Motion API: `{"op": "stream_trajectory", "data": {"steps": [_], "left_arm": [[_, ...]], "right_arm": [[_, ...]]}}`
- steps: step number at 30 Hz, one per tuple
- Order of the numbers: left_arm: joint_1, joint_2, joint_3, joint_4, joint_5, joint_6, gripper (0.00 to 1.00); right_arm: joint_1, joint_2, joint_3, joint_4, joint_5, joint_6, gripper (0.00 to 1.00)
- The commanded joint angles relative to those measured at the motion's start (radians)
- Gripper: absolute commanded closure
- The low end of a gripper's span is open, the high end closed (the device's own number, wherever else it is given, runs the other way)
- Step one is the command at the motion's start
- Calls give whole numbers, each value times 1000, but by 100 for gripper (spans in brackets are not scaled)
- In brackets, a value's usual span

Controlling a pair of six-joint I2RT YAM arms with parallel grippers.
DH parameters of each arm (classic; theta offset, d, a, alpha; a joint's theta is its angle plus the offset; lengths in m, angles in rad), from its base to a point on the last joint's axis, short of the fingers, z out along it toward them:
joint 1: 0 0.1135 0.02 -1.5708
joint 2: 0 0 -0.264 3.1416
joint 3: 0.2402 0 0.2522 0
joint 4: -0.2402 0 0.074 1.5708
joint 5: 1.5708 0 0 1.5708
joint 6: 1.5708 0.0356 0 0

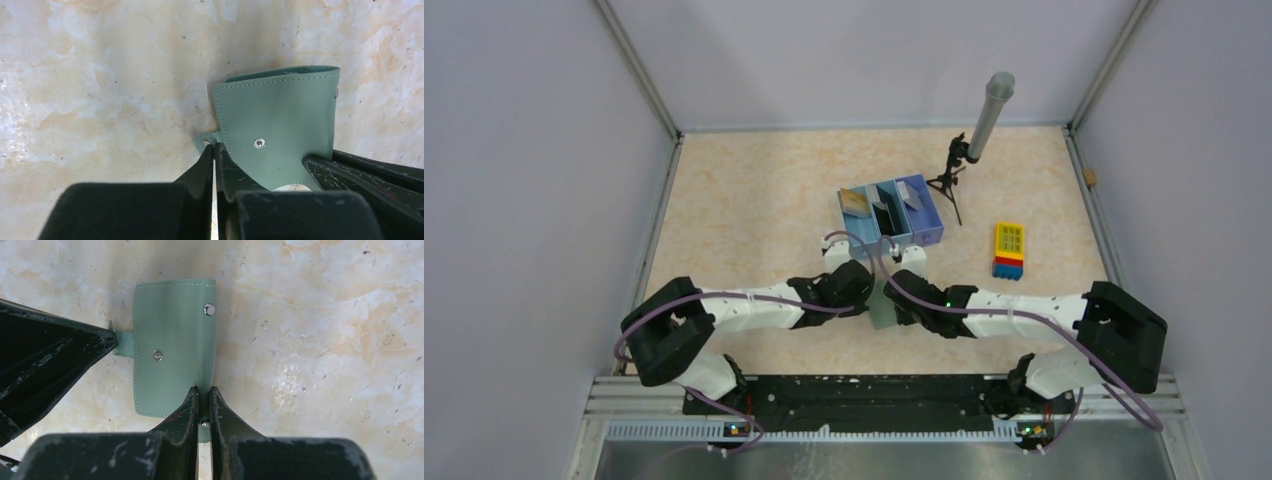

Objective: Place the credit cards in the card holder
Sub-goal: Open the card holder at the center of the board.

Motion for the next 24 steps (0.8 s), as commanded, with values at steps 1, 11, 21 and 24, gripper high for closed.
{"op": "stream_trajectory", "data": {"steps": [1,11,21,24], "left_arm": [[3,-29,-29,-59,-47,-5,100],[6,-345,-151,43,-48,60,100],[28,-504,-225,37,8,95,94],[32,-477,-225,73,42,91,54]], "right_arm": [[12,5,30,-69,40,4,100],[11,-150,46,-94,39,-31,35],[13,-161,18,19,-103,-47,22],[12,-131,14,11,-73,16,22]]}}
